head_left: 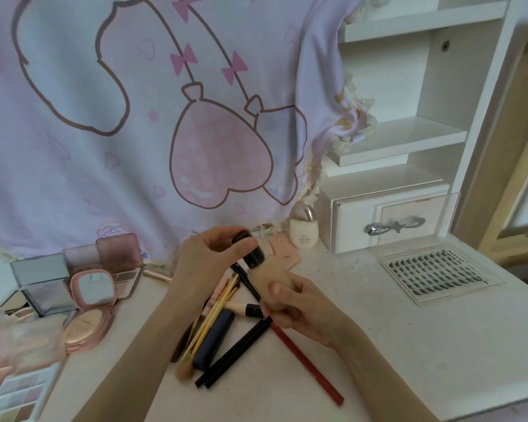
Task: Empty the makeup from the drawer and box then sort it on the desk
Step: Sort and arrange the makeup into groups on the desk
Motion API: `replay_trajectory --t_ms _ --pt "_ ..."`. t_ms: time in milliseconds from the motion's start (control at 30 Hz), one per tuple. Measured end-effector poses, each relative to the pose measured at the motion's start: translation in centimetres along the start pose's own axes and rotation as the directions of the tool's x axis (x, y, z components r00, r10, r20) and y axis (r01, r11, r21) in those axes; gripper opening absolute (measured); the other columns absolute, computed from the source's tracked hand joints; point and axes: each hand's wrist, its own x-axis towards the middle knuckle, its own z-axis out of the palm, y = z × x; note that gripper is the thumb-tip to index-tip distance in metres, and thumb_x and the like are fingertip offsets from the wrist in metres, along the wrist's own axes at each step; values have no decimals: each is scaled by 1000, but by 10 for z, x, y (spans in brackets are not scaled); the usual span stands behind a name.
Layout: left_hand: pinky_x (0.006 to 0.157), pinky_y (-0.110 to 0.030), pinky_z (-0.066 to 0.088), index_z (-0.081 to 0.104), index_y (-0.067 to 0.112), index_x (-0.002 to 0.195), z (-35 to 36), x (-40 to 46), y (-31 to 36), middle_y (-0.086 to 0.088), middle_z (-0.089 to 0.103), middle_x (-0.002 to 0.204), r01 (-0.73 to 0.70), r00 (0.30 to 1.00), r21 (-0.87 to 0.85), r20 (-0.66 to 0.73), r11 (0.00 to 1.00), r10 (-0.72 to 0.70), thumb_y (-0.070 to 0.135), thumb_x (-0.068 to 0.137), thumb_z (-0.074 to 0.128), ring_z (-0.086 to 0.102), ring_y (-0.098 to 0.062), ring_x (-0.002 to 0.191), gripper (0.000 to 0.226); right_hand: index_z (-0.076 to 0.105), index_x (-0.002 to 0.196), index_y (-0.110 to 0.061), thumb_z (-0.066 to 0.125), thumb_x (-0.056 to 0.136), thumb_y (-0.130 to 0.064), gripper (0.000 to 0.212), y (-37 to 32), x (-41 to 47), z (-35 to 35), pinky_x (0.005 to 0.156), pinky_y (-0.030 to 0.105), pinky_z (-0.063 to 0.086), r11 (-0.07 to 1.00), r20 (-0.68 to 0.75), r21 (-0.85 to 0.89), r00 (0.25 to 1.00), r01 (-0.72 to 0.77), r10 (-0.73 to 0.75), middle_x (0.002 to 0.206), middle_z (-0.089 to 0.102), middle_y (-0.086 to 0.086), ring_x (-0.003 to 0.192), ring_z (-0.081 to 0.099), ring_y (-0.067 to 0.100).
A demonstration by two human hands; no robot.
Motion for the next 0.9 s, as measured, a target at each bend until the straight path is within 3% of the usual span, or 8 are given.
replay_trajectory --t_ms 100,233,433,500,600,700,800,900 --pt "80 -18 46 61 30 102 -8 2 -1 14 67 99 10 991 90 130 996 -22 42 62 62 60 8 85 42 61 90 -18 70 77 -44 30 -2 -1 0 45 16 34 1000 -37 8 999 -10 10 72 59 10 46 39 9" --pt "83 -9 45 57 26 119 -23 0 5 17 64 116 -90 912 24 403 996 73 5 84 59 57 4 108 41 60 90 -11 70 75 -51 43 -4 -4 -5 45 16 33 998 -45 65 999 -15 18 68 59 7 44 39 8" --pt "80 -20 47 62 36 94 -22 6 3 7 66 101 -144 975 273 202 951 90 29 78 69 61 -1 90 19 61 94 -14 70 73 -54 46 -3 -4 -3 44 14 32 998 23 38 998 -51 50 69 57 7 46 37 8" --pt "82 -17 47 54 43 104 -26 7 0 11 59 112 -188 954 288 282 939 104 45 74 70 56 3 100 35 61 93 -14 70 73 -55 46 -4 -4 -3 44 15 31 998 18 30 998 -58 57 68 57 7 46 37 9" --pt "87 -13 45 52 35 121 -31 5 6 14 56 123 -227 853 130 504 965 133 21 88 59 48 4 117 37 61 92 -12 71 72 -54 48 -4 -4 -4 44 15 31 997 8 46 998 -61 61 66 57 6 46 37 8" --pt "84 -15 46 63 34 104 -29 9 7 14 63 109 -336 837 195 511 922 197 8 89 52 57 -2 105 31 62 90 -12 73 70 -54 48 -5 -4 -6 44 15 31 994 11 87 998 -69 69 66 57 6 45 38 8" --pt "67 -16 47 59 39 93 -19 13 9 9 67 89 -291 924 298 334 909 186 30 85 63 60 0 73 13 61 95 -14 71 72 -53 46 -4 -3 -5 46 18 29 997 21 48 998 -54 54 71 58 6 49 38 10" --pt "70 -16 46 55 48 96 -19 15 7 16 63 95 -296 927 327 326 898 187 60 74 62 58 3 82 26 63 97 -18 71 72 -52 43 -3 -2 -4 48 21 27 999 3 17 999 -47 47 77 58 8 53 39 12"
